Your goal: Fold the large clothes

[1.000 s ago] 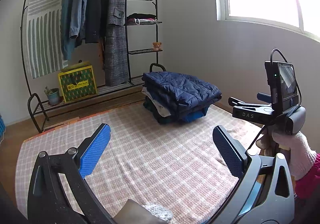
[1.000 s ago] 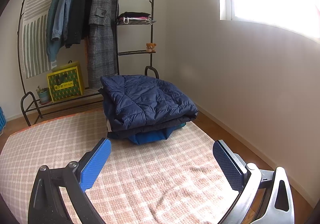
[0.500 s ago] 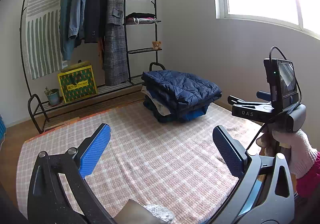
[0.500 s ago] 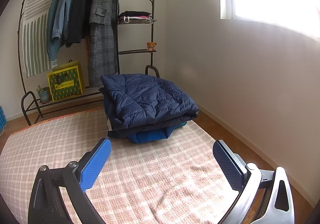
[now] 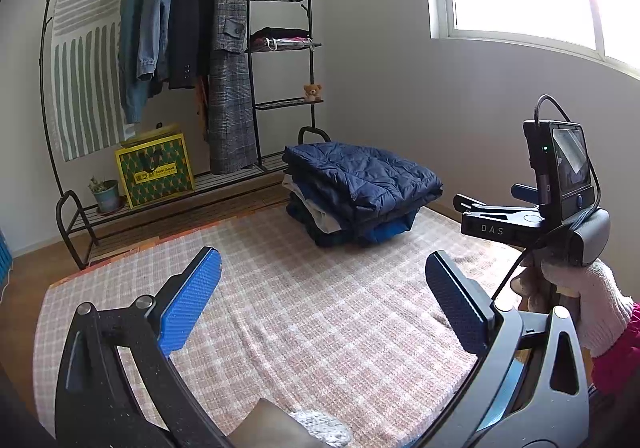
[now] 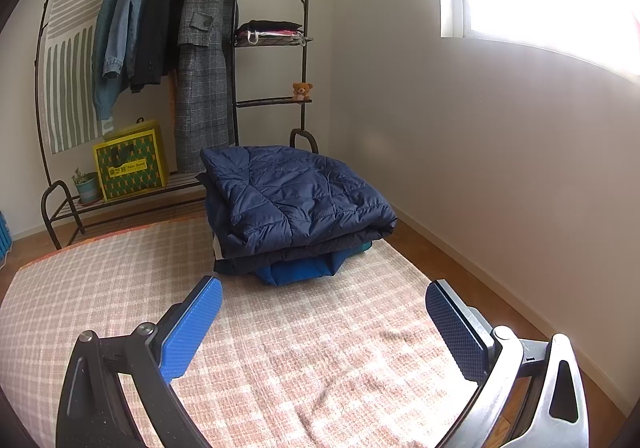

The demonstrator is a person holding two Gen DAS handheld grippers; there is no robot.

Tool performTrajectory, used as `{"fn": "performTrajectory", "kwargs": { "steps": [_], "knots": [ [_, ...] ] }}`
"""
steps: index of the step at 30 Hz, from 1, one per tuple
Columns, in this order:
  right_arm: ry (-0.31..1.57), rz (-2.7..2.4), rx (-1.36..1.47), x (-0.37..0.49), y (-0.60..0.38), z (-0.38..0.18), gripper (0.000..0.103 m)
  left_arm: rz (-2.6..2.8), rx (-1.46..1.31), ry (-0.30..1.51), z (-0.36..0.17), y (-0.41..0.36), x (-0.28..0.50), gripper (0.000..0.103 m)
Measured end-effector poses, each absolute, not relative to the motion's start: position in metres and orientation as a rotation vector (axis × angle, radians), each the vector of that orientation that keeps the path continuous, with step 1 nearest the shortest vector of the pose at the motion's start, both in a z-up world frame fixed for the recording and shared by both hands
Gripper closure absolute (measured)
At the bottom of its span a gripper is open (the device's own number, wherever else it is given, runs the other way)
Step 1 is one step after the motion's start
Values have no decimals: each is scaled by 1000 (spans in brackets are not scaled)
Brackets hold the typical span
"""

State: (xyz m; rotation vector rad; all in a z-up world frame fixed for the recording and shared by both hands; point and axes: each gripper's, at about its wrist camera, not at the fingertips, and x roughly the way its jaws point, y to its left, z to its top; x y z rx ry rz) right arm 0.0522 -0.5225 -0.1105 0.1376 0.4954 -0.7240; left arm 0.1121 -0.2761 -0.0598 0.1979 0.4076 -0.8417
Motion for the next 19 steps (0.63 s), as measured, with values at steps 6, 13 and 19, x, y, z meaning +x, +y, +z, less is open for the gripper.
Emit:
{"fn": "performTrajectory", "kwargs": {
  "steps": [6, 13, 19],
  "knots": [
    [503, -722, 132, 54, -522, -112, 0, -844, 198, 416, -61, -275, 113, 0],
    [506, -720, 135, 54, -522, -113, 0, -851, 196, 418, -63, -271, 115, 0],
    [509, -718, 134, 55, -522, -114, 0, -855, 197, 411, -65, -266, 114, 0]
  ]
}}
